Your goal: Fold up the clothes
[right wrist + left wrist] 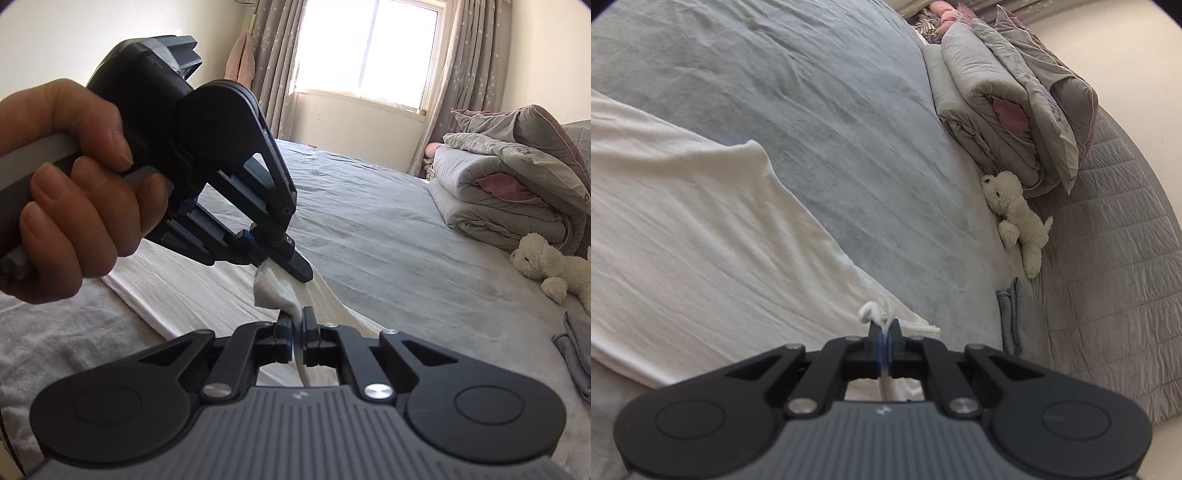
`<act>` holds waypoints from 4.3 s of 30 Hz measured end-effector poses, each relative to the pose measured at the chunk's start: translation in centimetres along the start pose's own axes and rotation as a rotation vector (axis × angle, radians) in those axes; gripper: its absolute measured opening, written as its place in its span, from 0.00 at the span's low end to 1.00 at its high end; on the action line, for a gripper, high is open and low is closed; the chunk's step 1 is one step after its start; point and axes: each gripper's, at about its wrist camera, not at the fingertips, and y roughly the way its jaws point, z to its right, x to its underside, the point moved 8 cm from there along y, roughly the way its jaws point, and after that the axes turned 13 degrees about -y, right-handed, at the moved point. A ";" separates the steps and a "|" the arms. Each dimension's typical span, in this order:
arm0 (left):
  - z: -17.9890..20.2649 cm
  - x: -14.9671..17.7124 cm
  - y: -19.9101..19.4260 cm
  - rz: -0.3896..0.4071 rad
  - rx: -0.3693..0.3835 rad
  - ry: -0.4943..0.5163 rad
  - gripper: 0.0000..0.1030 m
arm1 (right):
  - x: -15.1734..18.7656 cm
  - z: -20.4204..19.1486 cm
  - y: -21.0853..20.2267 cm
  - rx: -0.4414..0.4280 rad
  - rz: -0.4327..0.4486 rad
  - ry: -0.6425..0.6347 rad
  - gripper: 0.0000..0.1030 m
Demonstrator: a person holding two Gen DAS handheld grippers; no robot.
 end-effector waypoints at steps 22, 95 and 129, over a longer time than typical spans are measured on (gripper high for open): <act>-5.2 -9.5 -4.7 0.085 -0.060 0.170 0.02 | -6.9 -7.9 7.5 -0.093 0.079 0.052 0.03; -16.6 -18.7 -13.5 0.362 -0.375 0.266 0.07 | -12.7 -20.3 8.3 -0.411 0.050 0.116 0.50; -10.2 -8.1 -8.3 0.216 -0.266 0.382 0.28 | -1.8 0.8 8.9 -0.244 -0.244 0.162 0.51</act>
